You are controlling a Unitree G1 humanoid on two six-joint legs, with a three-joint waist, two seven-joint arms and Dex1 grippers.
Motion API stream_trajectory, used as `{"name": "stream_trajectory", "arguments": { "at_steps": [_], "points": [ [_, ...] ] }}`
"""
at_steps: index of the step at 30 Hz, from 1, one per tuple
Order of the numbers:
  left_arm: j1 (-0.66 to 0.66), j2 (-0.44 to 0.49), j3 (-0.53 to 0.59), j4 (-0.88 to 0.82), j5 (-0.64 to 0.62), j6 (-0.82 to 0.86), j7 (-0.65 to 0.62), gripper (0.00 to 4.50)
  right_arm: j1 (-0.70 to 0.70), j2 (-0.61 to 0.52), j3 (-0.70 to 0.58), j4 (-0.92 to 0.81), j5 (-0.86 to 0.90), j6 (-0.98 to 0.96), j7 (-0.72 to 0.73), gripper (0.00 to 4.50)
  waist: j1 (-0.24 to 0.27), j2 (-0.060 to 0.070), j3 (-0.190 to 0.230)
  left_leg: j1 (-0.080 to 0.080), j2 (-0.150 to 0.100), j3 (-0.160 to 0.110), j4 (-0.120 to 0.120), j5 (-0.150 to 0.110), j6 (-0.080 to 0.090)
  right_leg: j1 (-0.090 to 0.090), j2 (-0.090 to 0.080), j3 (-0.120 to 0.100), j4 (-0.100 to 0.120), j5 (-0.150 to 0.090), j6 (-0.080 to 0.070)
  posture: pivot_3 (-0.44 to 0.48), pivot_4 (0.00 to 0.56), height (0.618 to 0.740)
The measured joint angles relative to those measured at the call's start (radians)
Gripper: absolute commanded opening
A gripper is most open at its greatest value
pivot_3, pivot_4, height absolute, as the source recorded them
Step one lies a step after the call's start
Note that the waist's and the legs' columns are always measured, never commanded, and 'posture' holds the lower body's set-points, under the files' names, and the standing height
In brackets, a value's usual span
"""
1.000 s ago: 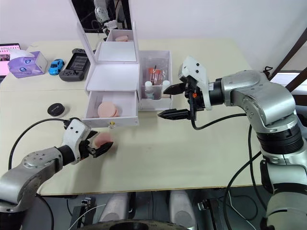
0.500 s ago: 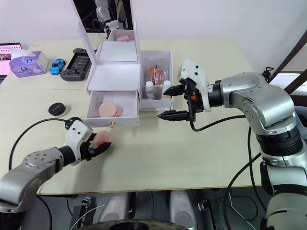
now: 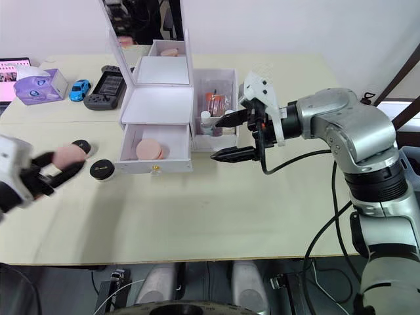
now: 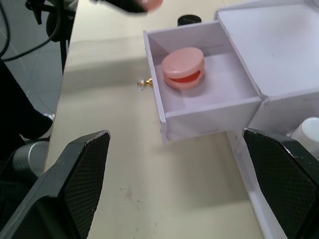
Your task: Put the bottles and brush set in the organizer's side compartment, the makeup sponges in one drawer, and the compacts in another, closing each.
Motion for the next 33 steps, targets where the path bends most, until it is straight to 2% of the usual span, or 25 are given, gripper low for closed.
{"name": "stream_trajectory", "arguments": {
  "at_steps": [4,7,11,16,21,27,33],
  "points": [
    [-0.179,0.118,-0.026,0.025,-0.12,0.014,-0.09,2.64,-0.007,0.006,-0.024,-0.009,0.039,0.025,0.001,4.5,0.0,0.0,0.0,-0.001,0.0,0.0,0.0,0.0,0.0,0.0,0.0,0.0,-0.001,0.0,0.0,0.0,0.15,0.74],
    [-0.296,0.167,-0.135,0.022,-0.207,0.028,-0.16,2.64,-0.006,0.0,-0.067,-0.038,0.071,0.054,-0.017,4.5,-0.002,0.0,0.0,0.0,-0.001,0.001,-0.002,0.0,0.0,0.0,-0.001,0.0,-0.001,0.0,0.0,0.0,0.15,0.74],
    [-0.446,0.183,-0.308,0.069,-0.237,0.032,-0.209,2.64,0.026,-0.016,-0.122,-0.097,0.111,0.098,-0.058,4.5,-0.002,0.0,0.0,0.0,0.0,0.0,-0.002,0.0,0.0,0.0,0.001,0.0,0.0,0.0,0.001,0.0,0.15,0.74],
    [-0.652,0.156,-0.624,0.15,-0.103,-0.048,-0.303,2.64,0.095,-0.047,-0.207,-0.201,0.174,0.173,-0.143,4.5,0.0,0.0,0.0,0.0,-0.001,0.0,0.0,0.0,0.0,0.0,0.001,0.001,0.0,0.0,0.001,0.0,0.15,0.74],
    [-0.775,0.07,-0.809,0.314,0.039,-0.141,-0.374,2.64,0.15,-0.064,-0.287,-0.284,0.232,0.237,-0.239,4.5,-0.003,0.0,0.0,0.0,0.0,0.0,-0.001,0.0,0.0,0.0,0.001,0.001,0.0,0.0,0.001,0.0,0.15,0.74],
    [-0.838,0.002,-0.921,0.458,0.162,-0.236,-0.469,2.64,0.202,-0.081,-0.369,-0.365,0.303,0.298,-0.349,4.5,-0.001,0.0,0.0,-0.001,0.0,0.0,-0.001,0.0,0.001,0.0,0.001,0.001,0.0,-0.001,0.002,0.0,0.15,0.74],
    [-0.85,-0.02,-0.926,0.51,0.225,-0.278,-0.536,2.64,0.235,-0.094,-0.394,-0.399,0.354,0.315,-0.418,4.5,-0.001,0.0,0.0,-0.001,0.0,0.0,-0.001,0.0,0.001,0.0,0.001,0.001,0.0,-0.001,0.002,0.0,0.15,0.74]
  ]
}}
